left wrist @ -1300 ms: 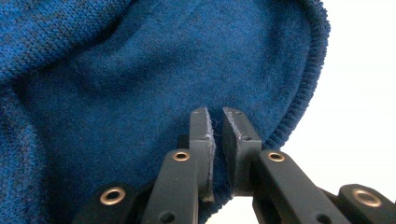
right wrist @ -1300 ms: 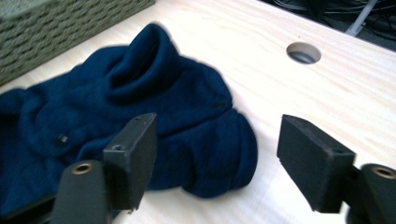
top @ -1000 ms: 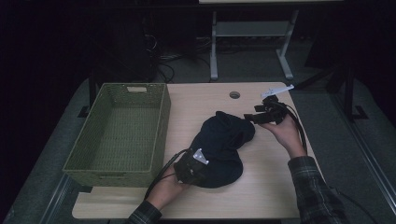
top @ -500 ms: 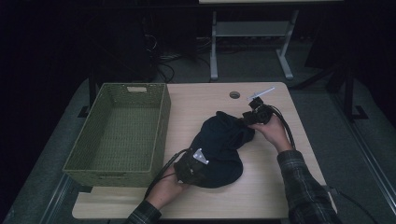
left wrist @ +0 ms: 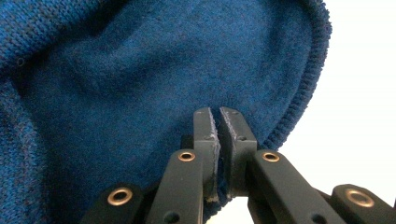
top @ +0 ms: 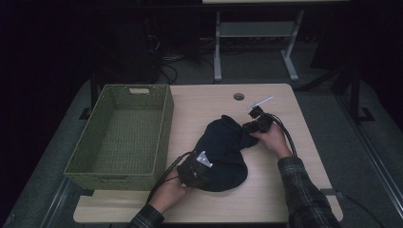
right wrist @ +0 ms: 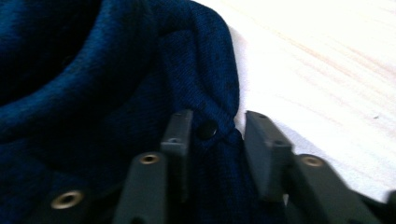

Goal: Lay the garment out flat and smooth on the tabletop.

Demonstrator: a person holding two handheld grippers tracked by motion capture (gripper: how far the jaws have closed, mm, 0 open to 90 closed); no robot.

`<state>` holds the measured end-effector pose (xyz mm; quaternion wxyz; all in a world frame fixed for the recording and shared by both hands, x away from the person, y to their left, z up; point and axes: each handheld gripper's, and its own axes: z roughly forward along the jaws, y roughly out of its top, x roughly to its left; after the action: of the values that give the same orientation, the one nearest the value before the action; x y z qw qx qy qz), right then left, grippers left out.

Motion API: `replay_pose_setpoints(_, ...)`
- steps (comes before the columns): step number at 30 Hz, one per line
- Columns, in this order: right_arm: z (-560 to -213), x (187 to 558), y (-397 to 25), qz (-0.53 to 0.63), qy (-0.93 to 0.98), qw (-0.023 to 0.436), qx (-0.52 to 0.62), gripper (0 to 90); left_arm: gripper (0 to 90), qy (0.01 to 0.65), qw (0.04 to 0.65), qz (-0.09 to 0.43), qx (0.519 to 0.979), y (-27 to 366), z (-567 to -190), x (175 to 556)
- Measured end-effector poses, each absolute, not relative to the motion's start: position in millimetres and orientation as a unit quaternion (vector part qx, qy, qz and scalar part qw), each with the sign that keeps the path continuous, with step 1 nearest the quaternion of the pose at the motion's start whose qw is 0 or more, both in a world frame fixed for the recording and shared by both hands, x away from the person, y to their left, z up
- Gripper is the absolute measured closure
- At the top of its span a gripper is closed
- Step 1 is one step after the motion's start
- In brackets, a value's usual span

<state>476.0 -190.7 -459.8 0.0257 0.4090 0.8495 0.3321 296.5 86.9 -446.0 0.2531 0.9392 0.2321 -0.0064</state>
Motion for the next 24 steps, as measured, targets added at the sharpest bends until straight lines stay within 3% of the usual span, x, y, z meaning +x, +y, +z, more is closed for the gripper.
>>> replay_pose_setpoints(5,-456,473,-188,0.331,0.855,0.036,0.399,72.8,85.3,0.233,0.252,-0.008,0.939,87,-446,296)
replay_pose_setpoints(18,-394,474,-202,0.364,0.834,0.110,0.401,73.4,85.3,0.233,0.254,-0.010,0.939,87,-446,297)
replay_pose_setpoints(24,-384,484,-204,0.355,0.832,0.132,0.405,73.5,85.3,0.232,0.254,-0.008,0.939,87,-446,297)
